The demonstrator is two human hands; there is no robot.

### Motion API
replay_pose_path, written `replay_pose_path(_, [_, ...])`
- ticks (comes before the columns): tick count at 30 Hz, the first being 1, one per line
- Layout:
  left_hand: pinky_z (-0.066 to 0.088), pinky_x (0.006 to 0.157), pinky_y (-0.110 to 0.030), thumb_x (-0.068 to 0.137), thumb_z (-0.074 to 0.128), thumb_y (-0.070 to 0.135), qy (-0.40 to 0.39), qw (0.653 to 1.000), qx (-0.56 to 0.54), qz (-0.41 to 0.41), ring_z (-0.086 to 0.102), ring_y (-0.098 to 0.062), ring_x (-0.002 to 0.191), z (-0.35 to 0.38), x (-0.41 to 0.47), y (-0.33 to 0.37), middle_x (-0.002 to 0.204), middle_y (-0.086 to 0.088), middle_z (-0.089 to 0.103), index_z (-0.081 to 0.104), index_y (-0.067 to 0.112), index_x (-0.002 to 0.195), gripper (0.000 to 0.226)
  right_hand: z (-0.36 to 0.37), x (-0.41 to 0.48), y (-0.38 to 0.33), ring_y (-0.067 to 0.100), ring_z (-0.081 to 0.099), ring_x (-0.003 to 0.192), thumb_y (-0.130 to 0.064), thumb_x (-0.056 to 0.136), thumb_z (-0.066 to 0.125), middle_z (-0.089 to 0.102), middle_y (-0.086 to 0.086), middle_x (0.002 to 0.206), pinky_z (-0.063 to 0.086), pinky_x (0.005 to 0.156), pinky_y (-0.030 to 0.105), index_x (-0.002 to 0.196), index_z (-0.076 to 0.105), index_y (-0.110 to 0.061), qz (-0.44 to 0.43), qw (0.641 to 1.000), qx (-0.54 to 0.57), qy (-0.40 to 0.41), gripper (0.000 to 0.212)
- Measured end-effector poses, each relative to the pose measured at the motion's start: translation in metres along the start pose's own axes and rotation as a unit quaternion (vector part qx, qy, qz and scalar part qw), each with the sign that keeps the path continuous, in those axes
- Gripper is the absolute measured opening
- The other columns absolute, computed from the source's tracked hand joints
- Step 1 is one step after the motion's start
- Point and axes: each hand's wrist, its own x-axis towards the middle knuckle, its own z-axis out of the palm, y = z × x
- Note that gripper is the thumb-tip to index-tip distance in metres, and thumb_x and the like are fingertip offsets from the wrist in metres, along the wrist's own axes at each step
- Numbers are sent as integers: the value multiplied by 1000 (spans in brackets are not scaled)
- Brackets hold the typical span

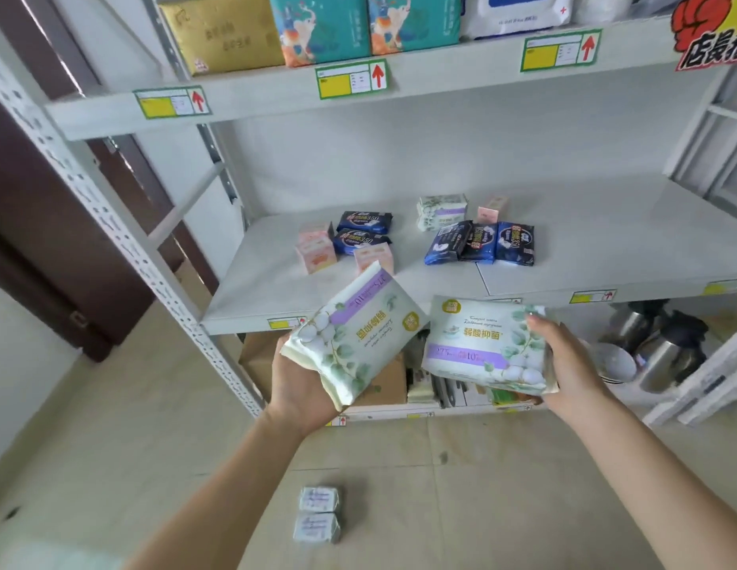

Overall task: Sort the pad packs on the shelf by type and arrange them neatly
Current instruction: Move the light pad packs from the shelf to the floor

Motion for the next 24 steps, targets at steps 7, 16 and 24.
replay_pose_path(7, [25, 113, -50, 91, 24, 31, -31, 996, -52, 60, 38, -36, 134, -72, -57, 24, 143, -22, 40, 41, 3, 138, 57, 75, -34, 38, 30, 66, 97, -42, 70, 66, 69, 11, 107, 50, 88, 43, 115, 59, -14, 41, 998, 14, -41, 53])
replay_pose_path(16, [43, 99, -44, 83, 60, 25, -109, 993, -37, -26, 55, -34, 116, -216, -113, 88, 125, -20, 58, 49, 0, 128, 53, 198, -89, 137, 25, 71, 81, -41, 73, 55, 72, 8, 100, 56, 69, 38, 97, 70, -20, 123, 983, 90, -100, 35])
replay_pose_path(24, [58, 66, -32, 38, 90, 48, -54, 993, 74, -72, 72, -20, 76, -296, -142, 114, 87, -5, 75, 76, 19, 89, 60, 251, -110, 234, 24, 71, 84, -41, 77, 50, 73, 8, 98, 54, 72, 38, 109, 62, -17, 174, 979, 66, -81, 42])
